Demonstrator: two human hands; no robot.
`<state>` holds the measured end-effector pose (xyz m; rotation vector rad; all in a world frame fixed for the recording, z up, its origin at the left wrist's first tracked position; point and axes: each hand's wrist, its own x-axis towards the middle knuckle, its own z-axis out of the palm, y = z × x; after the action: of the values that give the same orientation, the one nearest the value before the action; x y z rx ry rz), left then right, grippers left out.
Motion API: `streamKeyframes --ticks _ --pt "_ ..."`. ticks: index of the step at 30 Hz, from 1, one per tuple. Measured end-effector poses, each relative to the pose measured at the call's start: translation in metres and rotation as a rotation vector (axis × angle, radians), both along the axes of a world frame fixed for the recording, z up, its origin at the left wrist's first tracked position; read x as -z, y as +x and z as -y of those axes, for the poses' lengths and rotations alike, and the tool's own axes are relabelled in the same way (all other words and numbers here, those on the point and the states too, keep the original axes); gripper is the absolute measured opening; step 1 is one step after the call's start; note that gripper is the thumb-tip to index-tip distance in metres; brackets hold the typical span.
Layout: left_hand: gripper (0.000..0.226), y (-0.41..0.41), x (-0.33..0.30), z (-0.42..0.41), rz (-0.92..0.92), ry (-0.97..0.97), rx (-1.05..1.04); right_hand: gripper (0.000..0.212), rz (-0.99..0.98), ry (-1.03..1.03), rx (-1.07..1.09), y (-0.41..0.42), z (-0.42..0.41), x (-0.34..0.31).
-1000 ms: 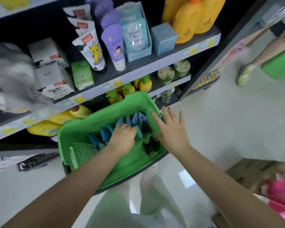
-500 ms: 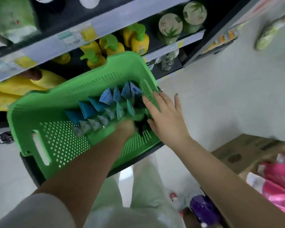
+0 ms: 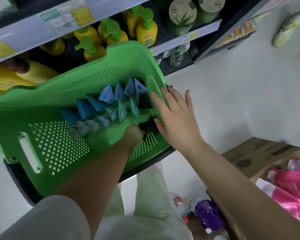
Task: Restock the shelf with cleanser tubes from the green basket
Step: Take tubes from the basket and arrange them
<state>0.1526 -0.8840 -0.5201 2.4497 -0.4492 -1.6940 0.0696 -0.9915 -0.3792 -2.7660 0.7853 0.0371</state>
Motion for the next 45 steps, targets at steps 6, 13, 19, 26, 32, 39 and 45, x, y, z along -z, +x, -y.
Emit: streamKeyframes --ticks 6,13,19,26,32,39,45 --pt "0.025 0.007 -0.039 -0.01 0.003 0.001 0.013 0.071 -0.022 0.009 0.021 0.004 -0.005 -0.005" --pt "0.025 0.027 -0.123 -0.013 -0.069 -0.199 -0.193 0.078 -0.187 0.063 -0.018 0.007 -0.014 -0.027" --pt "0.023 0.046 -0.223 -0.009 -0.123 -0.425 -0.312 0.085 -0.22 0.21 0.077 0.008 -0.016 -0.062" --pt "0.04 0.061 -0.337 0.001 -0.241 -0.758 -0.373 0.079 0.107 0.489 0.106 0.028 -0.008 -0.122" --pt "0.036 0.071 -0.426 0.01 -0.096 -1.059 -0.339 0.046 0.435 0.557 0.196 0.048 -0.008 -0.202" --pt "0.023 0.094 -0.501 0.015 0.187 -1.354 -0.19 0.029 0.613 0.93 0.22 0.068 0.005 -0.311" --pt "0.023 0.123 -0.553 0.025 0.338 -1.445 -0.041 0.032 0.741 0.96 0.1 0.091 0.016 -0.393"
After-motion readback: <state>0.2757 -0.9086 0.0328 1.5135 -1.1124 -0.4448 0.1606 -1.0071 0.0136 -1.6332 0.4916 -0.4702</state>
